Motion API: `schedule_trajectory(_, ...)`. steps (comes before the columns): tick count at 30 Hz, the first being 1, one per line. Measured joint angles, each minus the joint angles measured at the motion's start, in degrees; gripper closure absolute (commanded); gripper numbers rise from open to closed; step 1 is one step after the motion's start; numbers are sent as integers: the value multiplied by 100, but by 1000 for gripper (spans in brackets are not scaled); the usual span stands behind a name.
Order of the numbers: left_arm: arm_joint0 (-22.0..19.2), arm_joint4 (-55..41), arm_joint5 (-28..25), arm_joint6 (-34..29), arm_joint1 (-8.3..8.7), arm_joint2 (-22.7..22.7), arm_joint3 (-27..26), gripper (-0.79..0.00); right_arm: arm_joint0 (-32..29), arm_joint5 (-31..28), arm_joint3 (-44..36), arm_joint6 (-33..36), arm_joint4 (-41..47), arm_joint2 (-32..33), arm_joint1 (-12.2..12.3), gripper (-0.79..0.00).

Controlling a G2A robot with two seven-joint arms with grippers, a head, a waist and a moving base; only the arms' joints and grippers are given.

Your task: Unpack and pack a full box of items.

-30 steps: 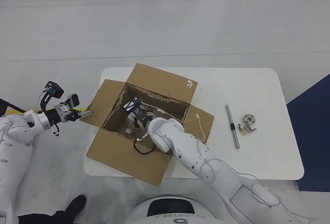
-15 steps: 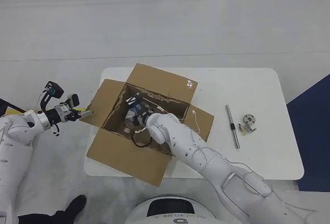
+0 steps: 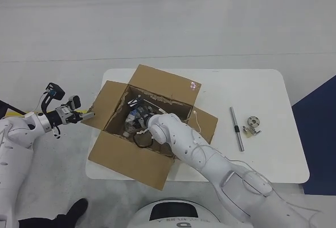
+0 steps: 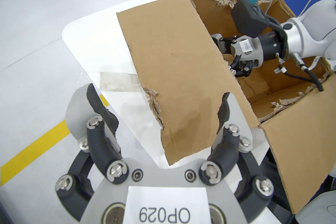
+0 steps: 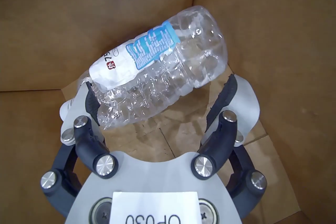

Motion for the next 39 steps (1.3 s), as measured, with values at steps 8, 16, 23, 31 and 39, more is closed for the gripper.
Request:
schedule_trajectory(8, 0, 0, 0, 0, 0, 0, 0, -785, 156, -356, 423, -122, 247, 69, -95, -271)
schedule_trajectory(16, 0, 0, 0, 0, 0, 0, 0, -785, 250, -446, 738, -194, 363, 104, -180, 0)
schedule_trajectory(23, 0, 0, 0, 0, 0, 0, 0, -785, 75, -743, 382, -569, 96, 260, -28, 0)
schedule_trajectory(31, 0, 0, 0, 0, 0, 0, 0, -785, -968, -378, -1622, -643, -1148, 794, 539, 0)
schedule_trajectory(39, 0, 0, 0, 0, 0, 0, 0, -785, -2247, -709, -3846, 101, -2023, 1551, 1020, -376)
